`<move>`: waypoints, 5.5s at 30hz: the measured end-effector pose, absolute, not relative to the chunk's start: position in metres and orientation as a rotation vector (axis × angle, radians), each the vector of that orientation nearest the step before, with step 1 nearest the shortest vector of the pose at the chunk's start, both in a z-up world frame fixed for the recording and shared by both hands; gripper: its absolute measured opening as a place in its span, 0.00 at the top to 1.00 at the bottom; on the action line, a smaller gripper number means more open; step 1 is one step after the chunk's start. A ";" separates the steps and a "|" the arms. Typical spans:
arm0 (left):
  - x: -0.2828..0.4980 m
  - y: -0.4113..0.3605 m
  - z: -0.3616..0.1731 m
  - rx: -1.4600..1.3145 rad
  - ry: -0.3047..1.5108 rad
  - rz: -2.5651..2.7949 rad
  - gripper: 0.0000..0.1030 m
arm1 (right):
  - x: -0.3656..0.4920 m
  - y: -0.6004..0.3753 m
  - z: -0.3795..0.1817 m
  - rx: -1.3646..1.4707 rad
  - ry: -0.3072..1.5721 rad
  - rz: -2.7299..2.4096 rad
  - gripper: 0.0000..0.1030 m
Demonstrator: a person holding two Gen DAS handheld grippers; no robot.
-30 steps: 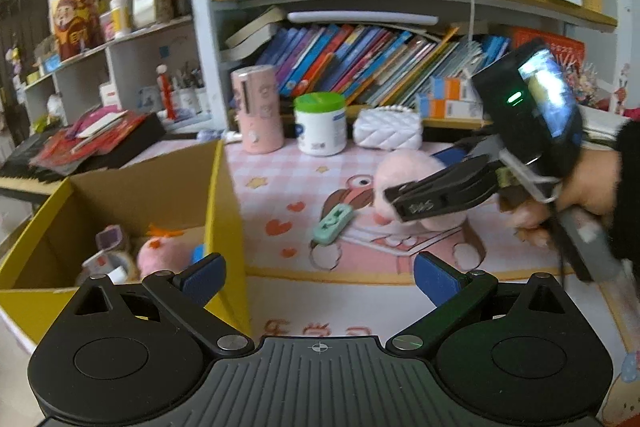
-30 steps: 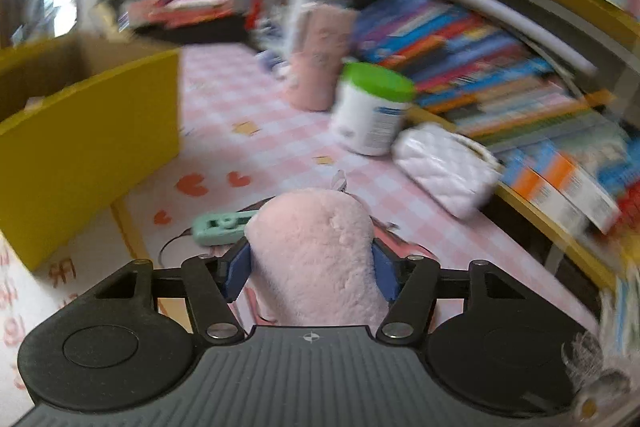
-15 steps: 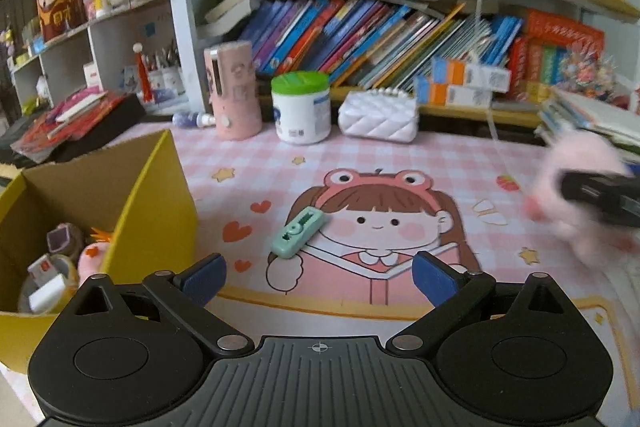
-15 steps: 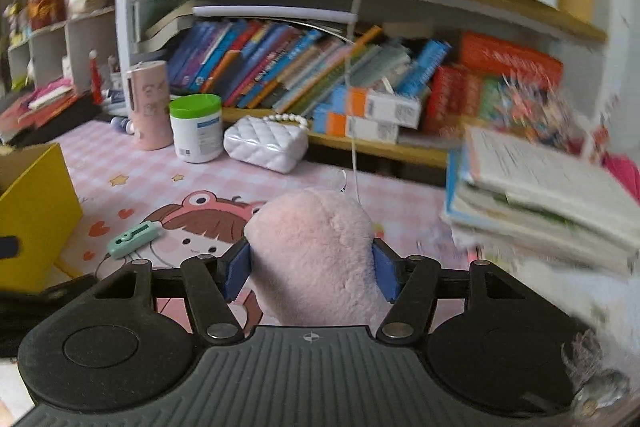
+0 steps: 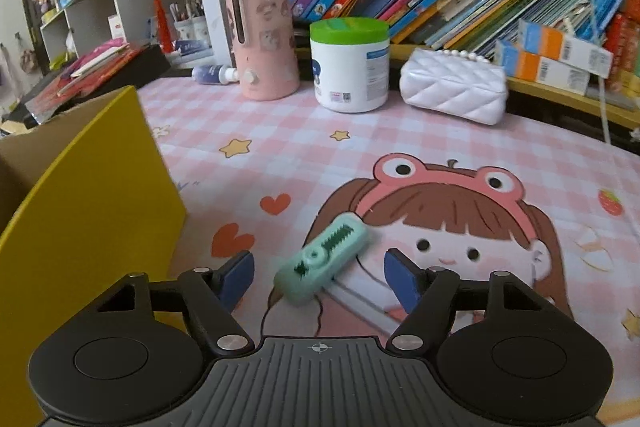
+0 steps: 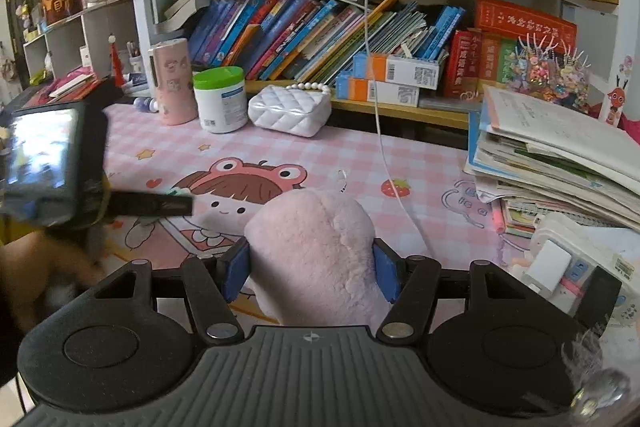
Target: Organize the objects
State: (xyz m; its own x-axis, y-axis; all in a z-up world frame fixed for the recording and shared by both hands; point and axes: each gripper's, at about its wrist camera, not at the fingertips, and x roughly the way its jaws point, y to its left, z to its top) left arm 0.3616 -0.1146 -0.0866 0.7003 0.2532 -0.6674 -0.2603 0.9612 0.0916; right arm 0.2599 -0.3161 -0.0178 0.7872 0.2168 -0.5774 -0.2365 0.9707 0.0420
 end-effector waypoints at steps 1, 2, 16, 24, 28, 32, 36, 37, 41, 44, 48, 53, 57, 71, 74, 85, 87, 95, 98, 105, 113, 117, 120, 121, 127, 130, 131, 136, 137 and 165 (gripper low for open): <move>0.367 -0.115 -0.089 -0.002 0.745 0.276 0.44 | 0.260 -0.316 -0.018 -0.034 0.622 0.249 0.42; 0.372 -0.116 -0.092 0.009 0.756 0.260 0.52 | 0.261 -0.316 -0.019 -0.035 0.627 0.252 0.42; 0.354 -0.112 -0.085 -0.023 0.766 0.153 0.78 | 0.263 -0.313 -0.017 -0.032 0.632 0.225 0.42; 0.283 -0.103 -0.033 -0.121 0.669 0.009 0.78 | 0.252 -0.287 -0.018 -0.055 0.651 0.203 0.42; 0.244 -0.087 -0.016 -0.169 0.644 -0.016 0.78 | 0.241 -0.270 -0.017 -0.061 0.665 0.213 0.42; 0.211 -0.071 -0.011 -0.215 0.653 -0.015 0.78 | 0.228 -0.250 -0.016 -0.069 0.677 0.218 0.42; 0.187 -0.051 -0.003 -0.204 0.627 -0.003 0.78 | 0.215 -0.230 -0.014 -0.072 0.688 0.222 0.42; 0.181 -0.045 -0.001 -0.206 0.617 0.005 0.78 | 0.211 -0.225 -0.013 -0.070 0.689 0.226 0.42; 0.158 -0.025 0.001 -0.213 0.607 0.032 0.78 | 0.195 -0.204 -0.009 -0.069 0.680 0.250 0.42; 0.141 -0.009 0.000 -0.221 0.609 0.049 0.78 | 0.182 -0.187 -0.007 -0.075 0.678 0.271 0.42; 0.116 0.013 -0.002 -0.247 0.619 0.078 0.78 | 0.160 -0.163 -0.006 -0.093 0.689 0.306 0.42; 0.085 0.038 -0.003 -0.266 0.626 0.107 0.78 | 0.130 -0.135 -0.007 -0.115 0.701 0.354 0.42; 0.065 0.052 -0.003 -0.266 0.629 0.114 0.78 | 0.108 -0.116 -0.008 -0.116 0.702 0.373 0.42; 0.002 0.100 -0.010 -0.272 0.643 0.134 0.78 | 0.047 -0.064 -0.020 -0.118 0.729 0.418 0.42; -0.007 0.108 -0.008 -0.271 0.632 0.140 0.78 | 0.038 -0.055 -0.019 -0.120 0.723 0.429 0.42; -0.022 0.132 0.000 -0.284 0.585 0.147 0.78 | 0.023 -0.027 -0.006 -0.144 0.680 0.444 0.42; -0.022 0.135 0.002 -0.288 0.579 0.145 0.78 | 0.022 -0.024 -0.004 -0.150 0.673 0.445 0.42; -0.010 0.139 0.006 -0.325 0.560 0.130 0.78 | 0.027 -0.019 0.006 -0.184 0.631 0.446 0.42; -0.001 0.139 0.009 -0.330 0.541 0.123 0.78 | 0.034 -0.019 0.012 -0.188 0.594 0.441 0.42; 0.032 0.142 0.022 -0.314 0.493 0.145 0.78 | 0.074 -0.021 0.032 -0.167 0.492 0.430 0.42; 0.087 0.140 0.031 -0.298 0.459 0.179 0.78 | 0.140 -0.022 0.050 -0.158 0.425 0.434 0.42; 0.111 0.136 0.027 -0.285 0.465 0.194 0.78 | 0.169 -0.021 0.051 -0.172 0.409 0.445 0.42; 0.133 0.132 0.020 -0.257 0.498 0.216 0.78 | 0.191 -0.019 0.050 -0.183 0.411 0.453 0.42; 0.139 0.132 0.017 -0.251 0.511 0.221 0.78 | 0.197 -0.019 0.049 -0.186 0.414 0.456 0.42; 0.170 0.121 -0.004 -0.171 0.592 0.240 0.78 | 0.230 -0.010 0.038 -0.216 0.433 0.492 0.42; 0.180 0.115 -0.011 -0.126 0.621 0.240 0.78 | 0.240 -0.003 0.031 -0.248 0.442 0.520 0.43; 0.184 0.113 -0.013 -0.111 0.631 0.239 0.78 | 0.243 0.000 0.028 -0.263 0.440 0.530 0.43; 0.195 0.110 -0.022 -0.087 0.664 0.246 0.78 | 0.257 0.012 0.019 -0.313 0.470 0.588 0.67; 0.197 0.110 -0.023 -0.083 0.667 0.250 0.78 | 0.261 0.014 0.016 -0.324 0.484 0.593 0.68; 0.156 0.109 0.007 -0.134 0.510 0.319 0.22 | 0.231 -0.016 0.025 -0.195 0.393 0.472 0.38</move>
State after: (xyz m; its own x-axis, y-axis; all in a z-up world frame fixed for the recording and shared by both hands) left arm 0.1565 0.1087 0.0074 0.8245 0.2659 -0.4995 -0.3323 0.9420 -0.0469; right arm 0.2305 -0.0163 0.0250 0.8179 0.4027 -0.4109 -0.4767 0.8742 -0.0920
